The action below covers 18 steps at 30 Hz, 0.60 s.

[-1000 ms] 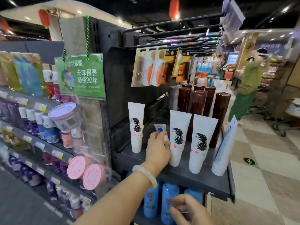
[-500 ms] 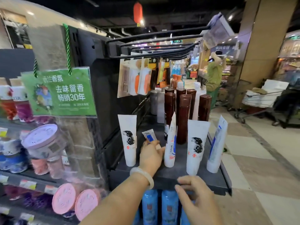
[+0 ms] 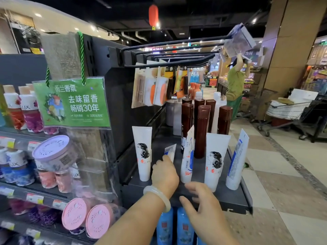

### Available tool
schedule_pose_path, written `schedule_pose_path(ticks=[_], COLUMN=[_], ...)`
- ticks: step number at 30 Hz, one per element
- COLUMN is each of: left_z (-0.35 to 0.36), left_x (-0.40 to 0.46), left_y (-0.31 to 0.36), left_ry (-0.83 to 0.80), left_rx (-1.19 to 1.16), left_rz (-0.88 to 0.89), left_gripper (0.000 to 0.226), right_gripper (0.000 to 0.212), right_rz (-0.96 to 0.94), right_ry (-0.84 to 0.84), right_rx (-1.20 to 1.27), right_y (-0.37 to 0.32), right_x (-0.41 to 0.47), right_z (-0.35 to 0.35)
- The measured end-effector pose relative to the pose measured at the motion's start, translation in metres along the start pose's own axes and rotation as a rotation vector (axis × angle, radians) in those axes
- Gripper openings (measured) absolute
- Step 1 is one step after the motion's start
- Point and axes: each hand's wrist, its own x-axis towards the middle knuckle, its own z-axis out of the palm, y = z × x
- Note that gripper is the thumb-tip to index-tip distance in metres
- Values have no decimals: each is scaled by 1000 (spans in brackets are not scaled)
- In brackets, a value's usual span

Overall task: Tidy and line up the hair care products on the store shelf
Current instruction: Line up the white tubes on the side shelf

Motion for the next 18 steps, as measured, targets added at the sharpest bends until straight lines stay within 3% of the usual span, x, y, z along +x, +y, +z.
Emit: schedule_pose_path(ticks=[4, 8, 14, 16, 18], left_z=[-6, -10, -13, -16, -16], left_x=[-11, -29, -54, -58, -61], left_y=[0, -1, -14, -18, -21], left_ry=[-43, 43, 25, 16, 14], left_rx=[-100, -551, -1169, -1292, -1391], left_rz=[-69, -180, -182, -173, -190], left_gripper=[41, 28, 30, 29, 30], right_gripper=[27, 27, 41, 37, 19], right_rz=[72, 121, 207, 278, 348], right_ry=[-43, -83, -140, -148, -148], right_rx=[90, 183, 321, 417, 525], right_y=[-2, -7, -23, -23, -21], right_x=[4, 13, 26, 31, 38], right_z=[0, 4, 16, 23, 32])
